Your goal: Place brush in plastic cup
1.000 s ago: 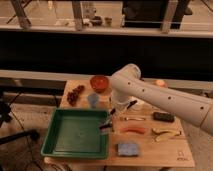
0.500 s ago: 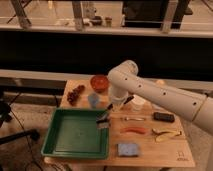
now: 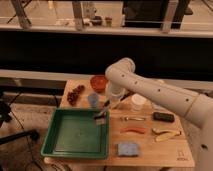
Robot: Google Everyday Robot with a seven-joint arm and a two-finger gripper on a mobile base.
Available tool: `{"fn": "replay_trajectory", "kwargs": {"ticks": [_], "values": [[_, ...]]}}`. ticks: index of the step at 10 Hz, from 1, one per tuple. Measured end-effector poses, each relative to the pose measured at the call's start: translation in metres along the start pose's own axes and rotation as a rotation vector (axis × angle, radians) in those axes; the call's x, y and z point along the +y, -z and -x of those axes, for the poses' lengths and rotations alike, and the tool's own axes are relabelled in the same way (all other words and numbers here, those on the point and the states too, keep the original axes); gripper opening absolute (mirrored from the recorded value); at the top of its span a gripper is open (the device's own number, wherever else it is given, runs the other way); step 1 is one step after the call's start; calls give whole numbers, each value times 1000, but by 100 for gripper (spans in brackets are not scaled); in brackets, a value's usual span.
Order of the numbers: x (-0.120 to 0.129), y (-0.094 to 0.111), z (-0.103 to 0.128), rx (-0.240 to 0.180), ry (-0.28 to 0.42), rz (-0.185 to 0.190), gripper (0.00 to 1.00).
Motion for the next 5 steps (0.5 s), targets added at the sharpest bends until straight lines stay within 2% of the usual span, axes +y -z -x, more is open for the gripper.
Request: {"fn": "replay_trajectory", "kwargs": {"ticks": [5], "values": [[-24, 2, -7, -31, -2, -46, 0]]}}
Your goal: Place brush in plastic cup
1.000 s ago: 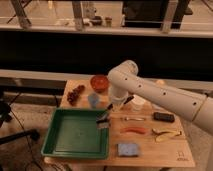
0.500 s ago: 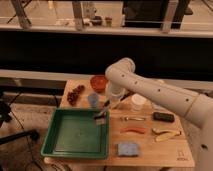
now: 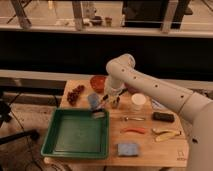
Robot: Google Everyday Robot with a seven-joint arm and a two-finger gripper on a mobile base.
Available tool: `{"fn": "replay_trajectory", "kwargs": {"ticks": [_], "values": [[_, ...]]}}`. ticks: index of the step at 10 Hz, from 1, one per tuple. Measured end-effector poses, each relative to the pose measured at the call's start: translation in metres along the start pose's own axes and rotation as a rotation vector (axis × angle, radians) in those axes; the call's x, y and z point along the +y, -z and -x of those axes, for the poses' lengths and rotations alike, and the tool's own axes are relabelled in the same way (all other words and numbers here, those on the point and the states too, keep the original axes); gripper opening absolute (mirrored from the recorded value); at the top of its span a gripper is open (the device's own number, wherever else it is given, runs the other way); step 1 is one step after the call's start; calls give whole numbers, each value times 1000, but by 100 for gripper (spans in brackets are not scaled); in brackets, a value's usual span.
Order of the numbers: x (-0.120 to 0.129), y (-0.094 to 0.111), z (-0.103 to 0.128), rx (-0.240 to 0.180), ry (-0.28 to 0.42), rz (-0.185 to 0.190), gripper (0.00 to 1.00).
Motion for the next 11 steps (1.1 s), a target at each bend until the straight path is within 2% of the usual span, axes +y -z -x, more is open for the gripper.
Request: {"fn": "replay_trajectory", "kwargs": {"ticks": [4, 11], "values": [[-11, -1, 4, -20, 13, -22, 0], [-46, -14, 8, -70, 47, -63, 0]]}}
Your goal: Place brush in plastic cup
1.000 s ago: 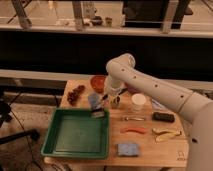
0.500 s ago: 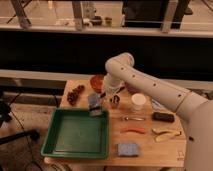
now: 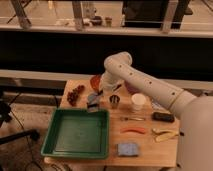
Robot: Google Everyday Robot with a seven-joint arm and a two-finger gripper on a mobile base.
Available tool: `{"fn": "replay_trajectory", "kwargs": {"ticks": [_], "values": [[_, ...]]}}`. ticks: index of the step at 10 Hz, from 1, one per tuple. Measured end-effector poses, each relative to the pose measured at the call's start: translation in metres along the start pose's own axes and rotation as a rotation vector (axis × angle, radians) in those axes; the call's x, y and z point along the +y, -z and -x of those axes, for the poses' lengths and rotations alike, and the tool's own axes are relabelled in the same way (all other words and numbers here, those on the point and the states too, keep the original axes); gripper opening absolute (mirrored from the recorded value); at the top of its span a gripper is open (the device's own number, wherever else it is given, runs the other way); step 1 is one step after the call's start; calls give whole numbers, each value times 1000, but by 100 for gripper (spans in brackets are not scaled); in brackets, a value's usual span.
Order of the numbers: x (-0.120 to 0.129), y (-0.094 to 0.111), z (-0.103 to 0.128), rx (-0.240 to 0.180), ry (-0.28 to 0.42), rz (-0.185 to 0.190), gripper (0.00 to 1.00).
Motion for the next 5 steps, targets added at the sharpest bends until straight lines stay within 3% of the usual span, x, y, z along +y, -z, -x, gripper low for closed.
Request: {"fn": "replay_trajectory", "kwargs": {"ticks": [5], "values": [[-32, -18, 13, -38, 44, -17, 0]]}}
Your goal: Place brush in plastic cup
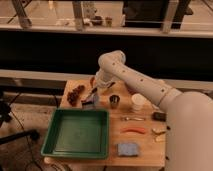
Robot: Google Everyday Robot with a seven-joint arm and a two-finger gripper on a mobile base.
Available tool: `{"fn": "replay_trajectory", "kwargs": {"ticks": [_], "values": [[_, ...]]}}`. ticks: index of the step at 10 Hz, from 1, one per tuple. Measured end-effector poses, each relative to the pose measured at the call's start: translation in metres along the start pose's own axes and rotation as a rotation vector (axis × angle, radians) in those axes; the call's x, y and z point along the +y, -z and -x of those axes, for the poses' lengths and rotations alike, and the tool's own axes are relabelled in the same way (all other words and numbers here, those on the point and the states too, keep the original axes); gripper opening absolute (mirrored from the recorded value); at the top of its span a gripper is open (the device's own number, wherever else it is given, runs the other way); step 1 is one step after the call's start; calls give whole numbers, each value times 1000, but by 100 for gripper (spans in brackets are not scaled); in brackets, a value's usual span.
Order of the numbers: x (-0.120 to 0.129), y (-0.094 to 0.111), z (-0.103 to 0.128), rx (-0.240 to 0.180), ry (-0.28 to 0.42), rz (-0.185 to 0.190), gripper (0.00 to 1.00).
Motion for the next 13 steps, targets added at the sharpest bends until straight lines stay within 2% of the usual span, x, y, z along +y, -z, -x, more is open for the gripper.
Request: {"fn": "replay_trajectory", "kwargs": {"ticks": [6, 13], "values": [[-9, -13, -10, -29, -10, -12, 0], [-17, -20, -11, -2, -26, -23, 0]]}}
